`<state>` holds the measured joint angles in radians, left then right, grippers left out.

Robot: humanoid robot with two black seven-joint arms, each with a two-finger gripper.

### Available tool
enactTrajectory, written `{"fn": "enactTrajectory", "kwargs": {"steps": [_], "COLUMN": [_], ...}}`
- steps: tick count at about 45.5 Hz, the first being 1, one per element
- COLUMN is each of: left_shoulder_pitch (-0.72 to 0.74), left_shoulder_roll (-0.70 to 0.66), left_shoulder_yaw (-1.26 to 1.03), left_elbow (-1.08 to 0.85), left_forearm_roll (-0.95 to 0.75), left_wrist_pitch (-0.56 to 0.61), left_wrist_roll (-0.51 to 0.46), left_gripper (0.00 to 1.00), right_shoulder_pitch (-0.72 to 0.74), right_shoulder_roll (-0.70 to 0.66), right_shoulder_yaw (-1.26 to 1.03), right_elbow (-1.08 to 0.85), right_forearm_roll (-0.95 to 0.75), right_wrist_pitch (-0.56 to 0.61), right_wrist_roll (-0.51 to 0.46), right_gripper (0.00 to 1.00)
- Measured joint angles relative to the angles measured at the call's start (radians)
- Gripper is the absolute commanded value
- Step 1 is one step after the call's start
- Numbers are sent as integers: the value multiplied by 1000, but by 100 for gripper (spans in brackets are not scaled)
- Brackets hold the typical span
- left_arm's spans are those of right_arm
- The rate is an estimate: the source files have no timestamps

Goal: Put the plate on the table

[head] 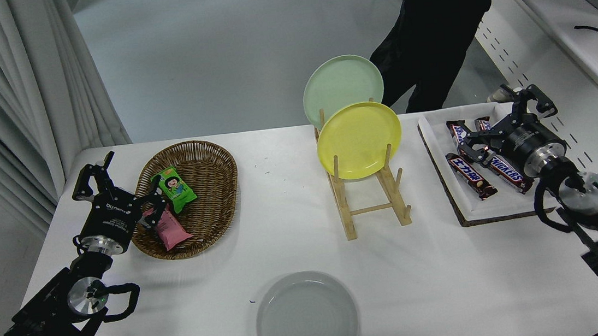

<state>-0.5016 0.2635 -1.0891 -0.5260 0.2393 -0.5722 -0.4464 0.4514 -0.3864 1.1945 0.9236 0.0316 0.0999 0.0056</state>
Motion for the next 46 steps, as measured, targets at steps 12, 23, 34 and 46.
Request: {"fn": "enactTrajectory", "kwargs": {"steps": [12,23,34,46], "left_shoulder_pitch": [0,0,0,0], "left_shoulder_roll": [0,0,0,0], "left_shoulder_yaw": [0,0,0,0], "left_elbow": [0,0,0,0], "left_forearm_roll": [0,0,0,0], "left_wrist_pitch": [0,0,0,0], "left_wrist_roll": [0,0,0,0], "left_gripper": [100,100,100,100], "right_shoulder_pitch": [-22,-2,9,22], "right_shoulder_roll": [37,69,97,105], "right_shoulder_yaw": [51,87,92,96], "right_elbow": [-70,-140,-165,-175], "right_forearm_roll": [-9,-6,1,2], "right_wrist_pitch": [70,92,99,102], "right_wrist_roll": [52,90,101,105], "right_gripper": [100,100,100,100]}}
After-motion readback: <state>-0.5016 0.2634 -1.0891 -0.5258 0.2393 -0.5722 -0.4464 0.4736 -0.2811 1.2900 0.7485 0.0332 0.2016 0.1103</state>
